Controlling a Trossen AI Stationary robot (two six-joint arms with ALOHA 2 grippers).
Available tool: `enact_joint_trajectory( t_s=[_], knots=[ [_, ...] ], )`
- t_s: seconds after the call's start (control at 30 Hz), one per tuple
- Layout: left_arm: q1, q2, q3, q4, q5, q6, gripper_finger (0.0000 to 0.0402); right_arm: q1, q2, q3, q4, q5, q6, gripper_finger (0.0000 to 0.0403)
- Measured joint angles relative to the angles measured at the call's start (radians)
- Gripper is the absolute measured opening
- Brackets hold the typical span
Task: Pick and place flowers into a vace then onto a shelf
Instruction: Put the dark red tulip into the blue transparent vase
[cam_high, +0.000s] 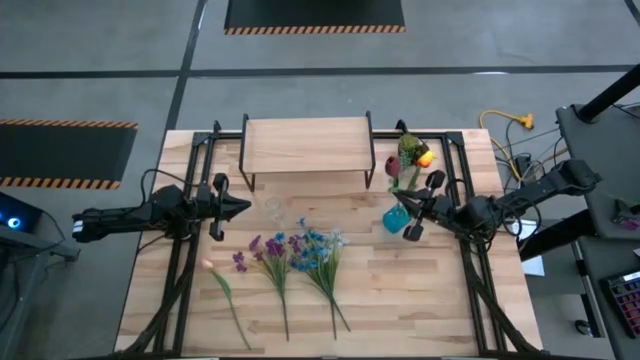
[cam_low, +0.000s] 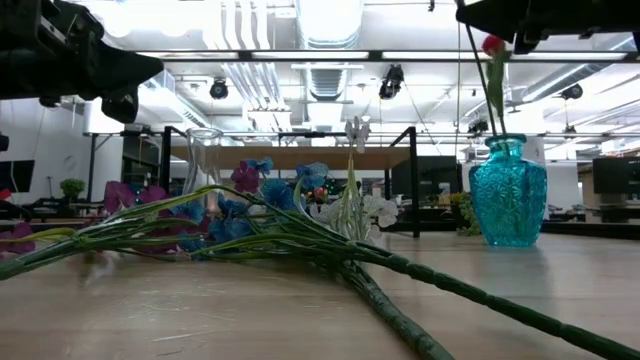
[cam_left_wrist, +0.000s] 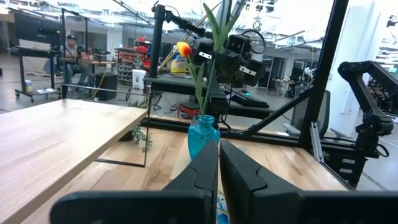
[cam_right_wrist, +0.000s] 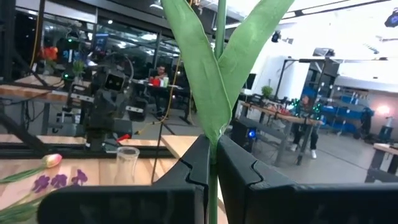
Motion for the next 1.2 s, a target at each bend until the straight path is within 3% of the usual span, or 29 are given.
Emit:
enact_joint_trajectory(
  t_s=[1.2],
  knots=[
    [0.000,0.000,0.000,-0.001,0.000,0.000,0.0000,-0.006,0.135,-0.188,0.011,0.062,0.402,0.0013]
  ],
)
